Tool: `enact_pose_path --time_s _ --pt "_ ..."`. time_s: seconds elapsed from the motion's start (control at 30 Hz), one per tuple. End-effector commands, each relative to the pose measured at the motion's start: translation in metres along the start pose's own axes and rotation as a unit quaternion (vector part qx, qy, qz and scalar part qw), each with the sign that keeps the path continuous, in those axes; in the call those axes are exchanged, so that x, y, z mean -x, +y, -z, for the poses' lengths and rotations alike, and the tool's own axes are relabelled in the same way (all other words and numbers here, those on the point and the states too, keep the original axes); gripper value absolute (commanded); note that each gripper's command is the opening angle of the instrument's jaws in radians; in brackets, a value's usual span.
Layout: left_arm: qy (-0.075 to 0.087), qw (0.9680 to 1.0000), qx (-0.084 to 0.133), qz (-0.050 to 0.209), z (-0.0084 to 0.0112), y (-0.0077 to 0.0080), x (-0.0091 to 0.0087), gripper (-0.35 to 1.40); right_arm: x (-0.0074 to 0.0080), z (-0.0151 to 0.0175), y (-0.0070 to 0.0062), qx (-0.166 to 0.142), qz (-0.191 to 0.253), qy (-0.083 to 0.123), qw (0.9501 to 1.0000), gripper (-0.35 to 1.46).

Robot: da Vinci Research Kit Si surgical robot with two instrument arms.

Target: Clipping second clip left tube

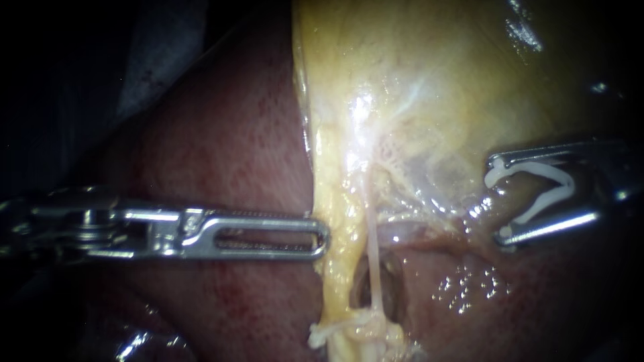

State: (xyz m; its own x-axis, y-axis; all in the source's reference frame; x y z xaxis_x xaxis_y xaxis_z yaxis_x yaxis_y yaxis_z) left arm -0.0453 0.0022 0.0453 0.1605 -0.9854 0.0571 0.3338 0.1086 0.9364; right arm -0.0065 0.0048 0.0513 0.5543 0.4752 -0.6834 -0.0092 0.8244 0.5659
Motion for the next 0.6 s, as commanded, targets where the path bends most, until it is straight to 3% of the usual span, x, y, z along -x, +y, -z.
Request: enact_pose_path --time_s 0.03,0.3,0.6 --pt "0.0 1.0 0.0 0.0 0.0 0.0 0.0 -0.13 0.0 0.0 0.0 0.0 0.0 0.0 1.0 0.58" --pt "0.003 1.0 -0.002 0.0 0.0011 -0.0005 -0.0004 -0.13 0.0001 -0.0002 -0.0001 -0.001 0.0 0.0 1.0 0.57" --pt "0.005 1.0 -0.006 0.005 0.0044 -0.0022 -0.0011 -0.11 0.0002 -0.0008 -0.0004 -0.007 0.001 0.0 1.0 0.57"
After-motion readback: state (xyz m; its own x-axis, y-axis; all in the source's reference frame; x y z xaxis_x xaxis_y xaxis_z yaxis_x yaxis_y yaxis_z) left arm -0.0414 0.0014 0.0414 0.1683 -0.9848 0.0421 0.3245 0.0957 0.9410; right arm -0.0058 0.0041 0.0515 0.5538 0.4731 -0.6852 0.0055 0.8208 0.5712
